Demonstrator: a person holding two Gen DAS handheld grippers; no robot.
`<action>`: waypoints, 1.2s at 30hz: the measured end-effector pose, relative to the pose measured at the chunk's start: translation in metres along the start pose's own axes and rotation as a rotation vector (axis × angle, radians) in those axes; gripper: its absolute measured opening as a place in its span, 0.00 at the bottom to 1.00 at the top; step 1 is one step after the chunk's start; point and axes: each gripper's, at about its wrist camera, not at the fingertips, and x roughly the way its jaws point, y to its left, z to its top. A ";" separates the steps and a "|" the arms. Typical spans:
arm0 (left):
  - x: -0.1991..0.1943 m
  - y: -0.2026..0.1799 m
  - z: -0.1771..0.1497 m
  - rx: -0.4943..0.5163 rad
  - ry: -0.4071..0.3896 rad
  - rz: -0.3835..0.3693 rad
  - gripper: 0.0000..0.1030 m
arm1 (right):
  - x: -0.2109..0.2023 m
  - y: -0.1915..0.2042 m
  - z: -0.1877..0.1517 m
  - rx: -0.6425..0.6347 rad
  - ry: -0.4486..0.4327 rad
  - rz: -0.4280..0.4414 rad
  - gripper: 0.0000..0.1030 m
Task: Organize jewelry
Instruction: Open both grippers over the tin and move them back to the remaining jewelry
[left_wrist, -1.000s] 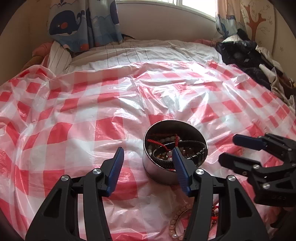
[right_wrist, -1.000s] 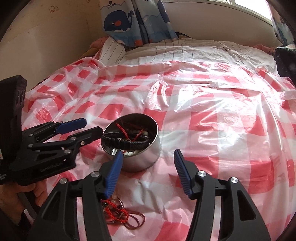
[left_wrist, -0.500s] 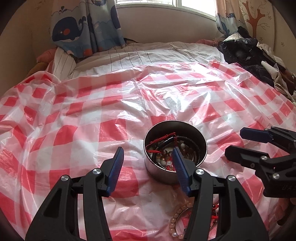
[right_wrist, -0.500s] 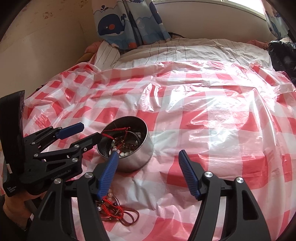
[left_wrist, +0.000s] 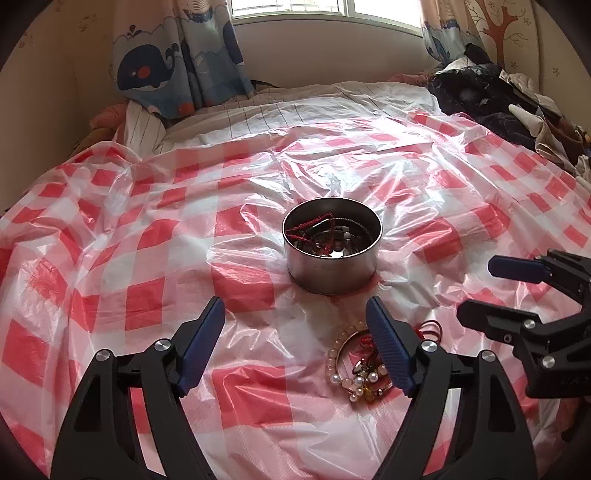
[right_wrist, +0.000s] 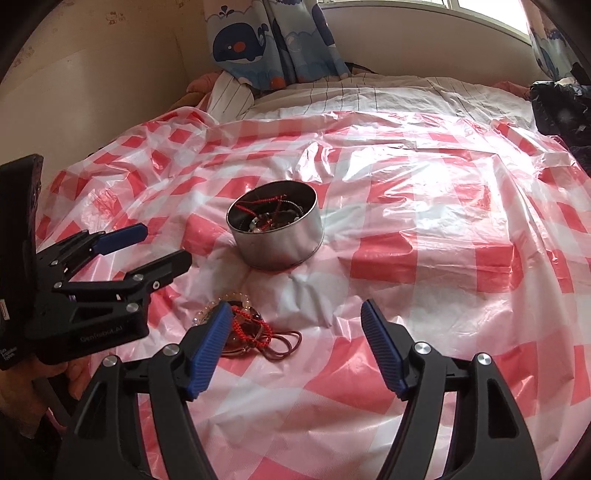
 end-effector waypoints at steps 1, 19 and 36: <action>-0.003 -0.002 0.000 0.017 -0.001 0.003 0.74 | -0.001 0.000 0.000 0.000 -0.004 -0.004 0.68; 0.005 0.016 -0.033 0.115 0.068 -0.147 0.84 | 0.025 -0.005 -0.006 -0.027 0.063 -0.075 0.69; 0.021 0.048 -0.009 -0.135 0.016 -0.111 0.84 | 0.052 0.022 -0.018 -0.124 0.170 0.090 0.63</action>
